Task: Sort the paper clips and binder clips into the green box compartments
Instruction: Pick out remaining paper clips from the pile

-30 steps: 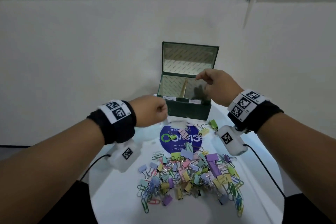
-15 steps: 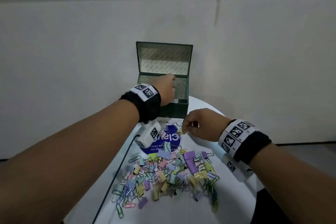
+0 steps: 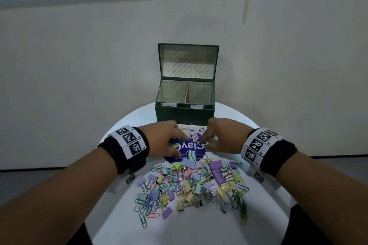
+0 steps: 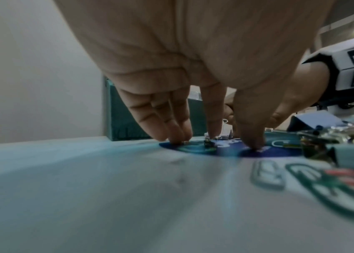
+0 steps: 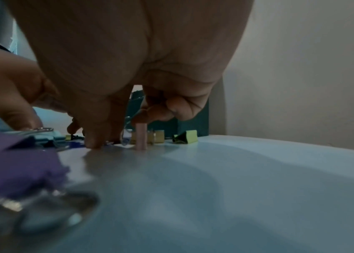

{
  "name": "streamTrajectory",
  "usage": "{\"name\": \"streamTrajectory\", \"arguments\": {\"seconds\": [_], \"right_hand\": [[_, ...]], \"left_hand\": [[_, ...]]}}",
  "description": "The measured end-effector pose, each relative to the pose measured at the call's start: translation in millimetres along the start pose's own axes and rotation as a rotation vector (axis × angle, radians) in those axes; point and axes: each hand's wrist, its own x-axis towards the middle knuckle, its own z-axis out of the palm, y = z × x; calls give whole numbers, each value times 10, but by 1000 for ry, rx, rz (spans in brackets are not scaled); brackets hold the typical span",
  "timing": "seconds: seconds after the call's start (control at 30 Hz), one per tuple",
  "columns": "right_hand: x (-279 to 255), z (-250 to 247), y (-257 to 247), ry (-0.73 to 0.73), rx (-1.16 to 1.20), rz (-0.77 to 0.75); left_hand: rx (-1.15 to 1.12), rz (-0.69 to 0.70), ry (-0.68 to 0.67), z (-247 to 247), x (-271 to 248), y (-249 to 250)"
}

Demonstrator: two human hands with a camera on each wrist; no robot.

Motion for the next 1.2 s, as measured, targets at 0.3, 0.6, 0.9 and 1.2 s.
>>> {"name": "streamTrajectory", "arguments": {"seconds": [0.3,0.6,0.9,1.2], "right_hand": [[17,78,-53,80,12,-21],[-47,2,-108,16,189,-12],[-46,-25,-147,-5,98,-6],[-101,62,-111,-87,44,-20]], "left_hand": [[-26,-128,196,24,-108,-150],[-53,-29,40,135,-568,-226],[-42,-20,76,143,-474,-180],[-80,-99,208,110,-455,-159]]}}
